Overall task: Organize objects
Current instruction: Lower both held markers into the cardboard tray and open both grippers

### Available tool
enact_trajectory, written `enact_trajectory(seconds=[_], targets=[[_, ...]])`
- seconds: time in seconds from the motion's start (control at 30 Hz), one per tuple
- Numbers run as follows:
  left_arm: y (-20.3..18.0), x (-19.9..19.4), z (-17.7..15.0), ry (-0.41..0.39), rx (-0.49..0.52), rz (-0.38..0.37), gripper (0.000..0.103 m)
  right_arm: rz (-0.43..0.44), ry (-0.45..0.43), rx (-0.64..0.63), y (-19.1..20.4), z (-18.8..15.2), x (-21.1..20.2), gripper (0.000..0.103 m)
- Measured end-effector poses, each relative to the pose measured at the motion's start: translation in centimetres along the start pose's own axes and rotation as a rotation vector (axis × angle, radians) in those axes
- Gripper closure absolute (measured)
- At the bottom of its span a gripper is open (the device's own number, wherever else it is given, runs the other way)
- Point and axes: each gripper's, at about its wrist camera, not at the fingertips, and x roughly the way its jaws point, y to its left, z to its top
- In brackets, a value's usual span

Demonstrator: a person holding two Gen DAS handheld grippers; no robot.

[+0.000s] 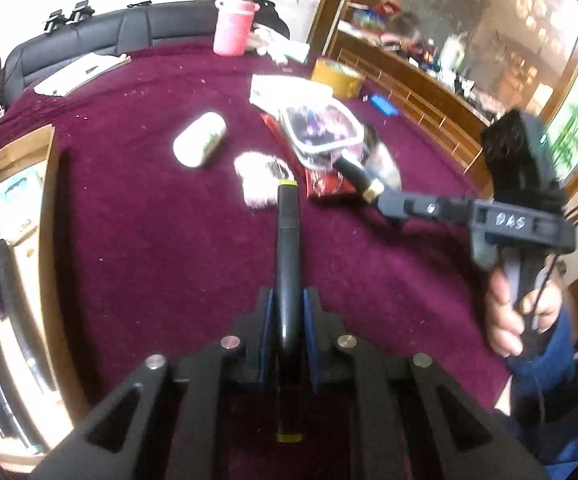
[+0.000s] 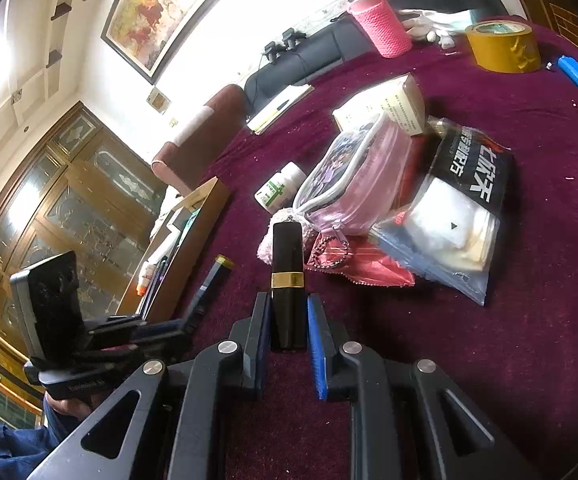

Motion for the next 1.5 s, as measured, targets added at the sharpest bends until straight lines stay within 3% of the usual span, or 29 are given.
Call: enact_trajectory(seconds=[0.23, 0.77, 1.17, 1.37, 1.5], targets=[[2.0, -3.0, -0.1, -0.076, -0.047, -0.015, 0.089, -0.005, 0.021, -0.009, 1.9, -0.6, 0.1, 0.083], [12.6, -12.0, -3.4, -0.245, -0.256, 0.12, 0.088, 0.121, 0.188, -0.041, 11.4, -1.3, 5.2, 0.082], [19.2, -13.8, -6.8, -0.26, -0.416, 0.224, 0.088, 0.16, 0.309, -0.171, 19.8, -1.0, 13.5, 0.082], [20.8, -13.6, -7.4, -0.238, -0.458, 0.269, 0.088, 0.135, 0.357, -0.178, 21.6, -2.2, 18.2, 0.082], [21.1, -13.1, -7.3, -0.228, -0.458, 0.281, 0.088, 0.052, 0.348, -0.232, 22.5, -3.1, 19.8, 0.082]])
